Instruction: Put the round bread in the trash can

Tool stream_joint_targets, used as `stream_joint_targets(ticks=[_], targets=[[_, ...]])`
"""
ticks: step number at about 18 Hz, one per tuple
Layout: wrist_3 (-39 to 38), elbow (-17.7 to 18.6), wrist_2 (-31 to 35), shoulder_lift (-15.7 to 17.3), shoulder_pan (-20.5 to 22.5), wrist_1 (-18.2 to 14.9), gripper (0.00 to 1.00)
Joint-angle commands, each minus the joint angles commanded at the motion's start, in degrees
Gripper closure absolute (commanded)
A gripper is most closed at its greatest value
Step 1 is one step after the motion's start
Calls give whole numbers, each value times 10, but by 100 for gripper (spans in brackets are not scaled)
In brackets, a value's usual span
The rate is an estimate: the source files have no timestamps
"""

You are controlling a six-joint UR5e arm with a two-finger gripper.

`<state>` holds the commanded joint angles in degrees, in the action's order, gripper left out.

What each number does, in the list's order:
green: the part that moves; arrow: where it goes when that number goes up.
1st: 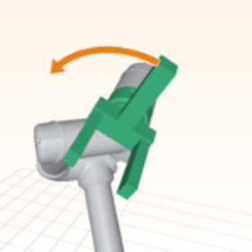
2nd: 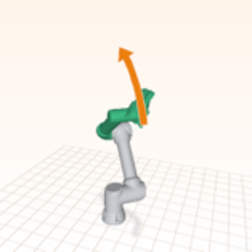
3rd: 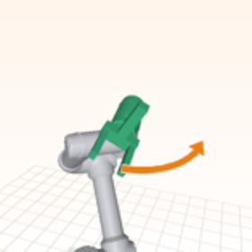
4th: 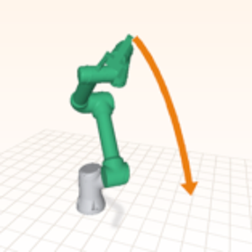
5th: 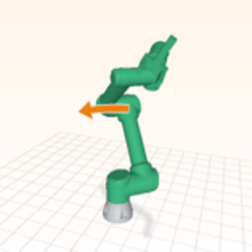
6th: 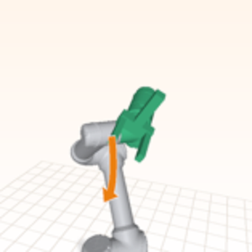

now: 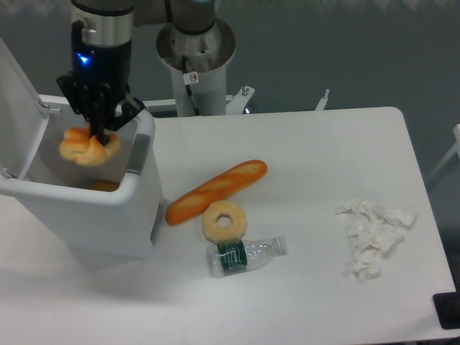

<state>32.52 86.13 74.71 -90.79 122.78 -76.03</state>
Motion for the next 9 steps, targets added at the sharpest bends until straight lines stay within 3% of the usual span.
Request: stream_joint_targets(ticks=[6,9], targets=[[-3,-1,-11,0,8,0,0],[14,0,21,1,49,25,0]])
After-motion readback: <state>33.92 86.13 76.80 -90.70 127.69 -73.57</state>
